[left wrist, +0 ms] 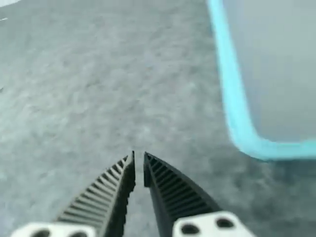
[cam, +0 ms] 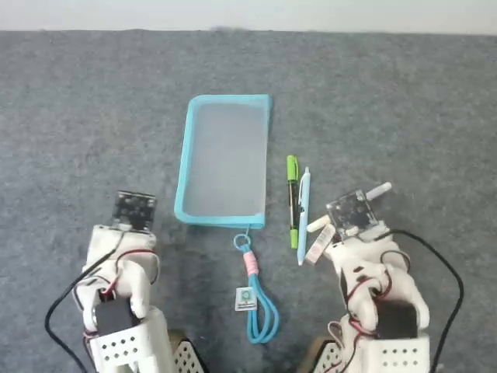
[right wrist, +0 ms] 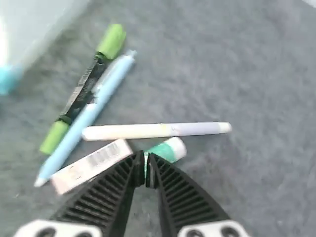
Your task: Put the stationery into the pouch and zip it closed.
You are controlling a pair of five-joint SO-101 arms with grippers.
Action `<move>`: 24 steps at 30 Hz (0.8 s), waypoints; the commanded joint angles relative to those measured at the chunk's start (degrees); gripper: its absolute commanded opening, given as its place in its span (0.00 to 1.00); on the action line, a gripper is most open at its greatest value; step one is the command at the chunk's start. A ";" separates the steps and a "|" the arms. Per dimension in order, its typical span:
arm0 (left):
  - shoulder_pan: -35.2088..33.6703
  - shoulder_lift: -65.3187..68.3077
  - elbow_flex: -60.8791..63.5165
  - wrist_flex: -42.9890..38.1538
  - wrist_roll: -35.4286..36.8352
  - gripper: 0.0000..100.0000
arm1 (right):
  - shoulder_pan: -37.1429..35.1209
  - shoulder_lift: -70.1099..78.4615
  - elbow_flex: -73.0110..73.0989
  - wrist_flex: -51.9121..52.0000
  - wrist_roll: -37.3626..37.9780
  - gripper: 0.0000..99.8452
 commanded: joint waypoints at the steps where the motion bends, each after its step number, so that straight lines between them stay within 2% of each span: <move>1: -2.81 -1.32 -0.66 -1.93 1.05 0.03 | -7.34 14.90 -11.43 0.48 -2.46 0.02; 8: -3.08 -1.23 -0.66 -1.67 0.97 0.03 | -31.43 50.07 -31.30 0.40 -17.41 0.03; 11: -3.08 -1.23 -0.66 -1.67 0.97 0.03 | -38.20 61.67 -35.69 0.22 -19.08 0.03; 16: -3.08 -1.23 -0.66 -1.67 0.97 0.03 | -40.57 72.92 -41.14 -3.47 -20.48 0.05; 19: -3.08 -1.23 -0.66 -1.67 0.97 0.03 | -41.27 76.18 -41.14 -7.08 -26.37 0.13; 24: -2.99 -1.23 -0.66 -1.93 0.88 0.03 | -42.95 77.23 -41.23 -6.90 -29.71 0.27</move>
